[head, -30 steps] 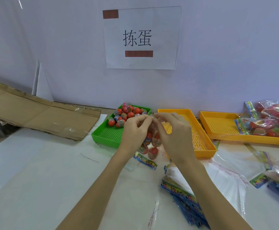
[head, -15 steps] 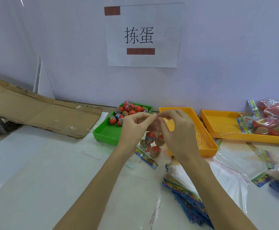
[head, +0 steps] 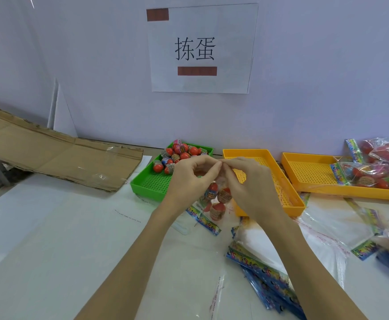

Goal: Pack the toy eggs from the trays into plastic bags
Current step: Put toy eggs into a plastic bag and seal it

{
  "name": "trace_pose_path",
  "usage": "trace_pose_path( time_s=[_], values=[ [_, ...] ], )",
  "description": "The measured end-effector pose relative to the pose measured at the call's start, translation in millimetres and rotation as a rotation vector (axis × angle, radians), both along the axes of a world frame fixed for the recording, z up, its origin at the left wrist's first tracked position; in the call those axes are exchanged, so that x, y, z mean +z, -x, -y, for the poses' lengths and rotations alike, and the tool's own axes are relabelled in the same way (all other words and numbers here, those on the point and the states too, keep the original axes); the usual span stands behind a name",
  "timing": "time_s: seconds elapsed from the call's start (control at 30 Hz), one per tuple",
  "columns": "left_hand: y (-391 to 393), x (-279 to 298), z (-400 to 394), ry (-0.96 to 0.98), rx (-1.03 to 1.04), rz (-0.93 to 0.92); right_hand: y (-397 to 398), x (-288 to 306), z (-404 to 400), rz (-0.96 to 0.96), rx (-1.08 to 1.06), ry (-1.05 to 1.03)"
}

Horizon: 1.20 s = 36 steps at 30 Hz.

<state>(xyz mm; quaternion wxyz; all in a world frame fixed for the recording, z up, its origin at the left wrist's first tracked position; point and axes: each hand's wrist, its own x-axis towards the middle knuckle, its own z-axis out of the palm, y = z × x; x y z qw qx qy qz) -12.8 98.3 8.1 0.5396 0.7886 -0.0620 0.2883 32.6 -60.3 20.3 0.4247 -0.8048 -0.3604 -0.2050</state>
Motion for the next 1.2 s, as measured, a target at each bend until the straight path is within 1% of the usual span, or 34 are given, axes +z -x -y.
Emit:
trace_pose_path(
  time_s=[0.17, 0.27, 0.37, 0.5, 0.57, 0.67, 0.73, 0.8, 0.83, 0.87, 0.93, 1.03, 1.1, 1.2],
  values=[
    [-1, -1, 1, -0.129, 0.072, 0.035, 1, 1, -2, 0.173, -0.151, -0.004],
    [1, 1, 3, -0.196, 0.101, 0.069, 4, 0, -3, 0.200, -0.164, 0.014],
    [2, 2, 5, -0.211, 0.091, 0.050, 4, 1, -3, 0.071, -0.152, -0.063],
    [3, 4, 0, -0.094, 0.074, -0.012, -10, 3, 7, -0.065, -0.206, -0.142],
    [3, 5, -3, -0.028, 0.066, -0.024, -15, 3, 13, -0.127, -0.171, -0.143],
    [2, 5, -5, 0.021, 0.058, -0.048, -22, 2, 19, -0.234, -0.082, -0.139],
    [2, 5, -8, 0.063, 0.090, -0.052, -29, 3, 25, -0.309, -0.082, -0.179],
    [0, 4, -12, 0.145, 0.176, -0.047, -39, 2, 37, -0.360, -0.134, -0.225],
    [-1, 4, -15, 0.202, 0.231, -0.044, -43, 0, 44, -0.354, -0.185, -0.216],
    [-2, 3, -18, 0.259, 0.288, -0.038, -48, -3, 50, -0.326, -0.250, -0.162],
    [-4, 1, -23, 0.338, 0.394, -0.021, -55, -10, 61, -0.264, -0.371, 0.023],
    [-4, 0, -26, 0.388, 0.464, -0.009, -62, -16, 71, -0.259, -0.445, 0.218],
    [-4, -1, -25, 0.374, 0.455, -0.004, -62, -15, 72, -0.234, -0.472, 0.247],
    [-5, 0, -24, 0.333, 0.427, -0.008, -65, -13, 76, -0.214, -0.501, 0.172]
  ],
)
